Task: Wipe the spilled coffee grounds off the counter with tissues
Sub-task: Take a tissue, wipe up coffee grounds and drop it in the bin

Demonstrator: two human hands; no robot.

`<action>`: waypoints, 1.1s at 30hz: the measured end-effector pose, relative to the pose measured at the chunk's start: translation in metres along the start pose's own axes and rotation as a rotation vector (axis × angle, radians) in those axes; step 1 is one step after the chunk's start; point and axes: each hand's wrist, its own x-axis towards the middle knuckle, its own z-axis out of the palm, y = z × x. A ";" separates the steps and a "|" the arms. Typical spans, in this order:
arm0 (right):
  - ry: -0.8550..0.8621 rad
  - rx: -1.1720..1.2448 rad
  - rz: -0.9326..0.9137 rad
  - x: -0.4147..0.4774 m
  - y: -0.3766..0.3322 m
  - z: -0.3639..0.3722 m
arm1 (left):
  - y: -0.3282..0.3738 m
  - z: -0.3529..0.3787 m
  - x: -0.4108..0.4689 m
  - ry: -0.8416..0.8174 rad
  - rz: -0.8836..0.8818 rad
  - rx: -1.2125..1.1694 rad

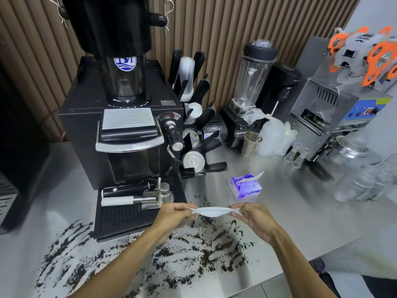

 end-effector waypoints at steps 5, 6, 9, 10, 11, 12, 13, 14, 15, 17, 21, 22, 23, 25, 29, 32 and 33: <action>-0.075 -0.135 0.005 0.010 -0.003 -0.010 | 0.004 0.007 0.006 -0.002 0.051 0.075; -0.072 -0.179 0.004 0.014 -0.003 -0.013 | 0.005 0.008 0.008 0.015 0.062 0.122; -0.039 -0.300 -0.013 0.026 -0.003 -0.017 | 0.005 0.013 0.016 0.090 0.144 0.312; -0.033 -0.326 -0.025 0.030 -0.004 -0.017 | 0.004 0.014 0.021 0.101 0.192 0.371; -0.034 -0.341 -0.038 0.033 -0.004 -0.017 | 0.003 0.015 0.027 0.108 0.243 0.434; -0.039 -0.359 -0.055 0.037 -0.004 -0.018 | 0.002 0.016 0.033 0.115 0.294 0.504; -0.044 -0.389 -0.074 0.041 -0.004 -0.018 | 0.001 0.018 0.037 0.124 0.343 0.595; -0.042 -0.442 -0.098 0.045 -0.005 -0.018 | 0.001 0.019 0.042 0.133 0.386 0.691; -0.042 -0.515 -0.131 0.050 -0.005 -0.018 | 0.001 0.021 0.047 0.140 0.419 0.777; -0.047 -0.697 -0.223 0.060 -0.005 -0.018 | 0.003 0.024 0.056 0.133 0.439 0.890; -0.082 -0.999 -0.386 0.085 0.000 -0.015 | -0.001 0.024 0.077 0.154 0.449 1.092; -0.092 -1.072 -0.413 0.093 0.003 -0.013 | -0.003 0.024 0.083 0.174 0.450 1.148; -0.097 -1.166 -0.450 0.100 0.005 -0.011 | -0.006 0.025 0.089 0.193 0.460 1.212; -0.089 -1.322 -0.520 0.114 0.008 -0.005 | -0.011 0.028 0.100 0.227 0.483 1.386; -0.015 -1.434 -0.620 0.135 0.010 0.006 | -0.011 0.033 0.118 0.292 0.459 1.724; 0.037 -1.521 -0.681 0.152 0.014 0.004 | -0.007 0.036 0.127 0.361 0.382 1.808; 0.046 -1.554 -0.702 0.157 0.015 0.004 | -0.004 0.038 0.129 0.387 0.360 1.821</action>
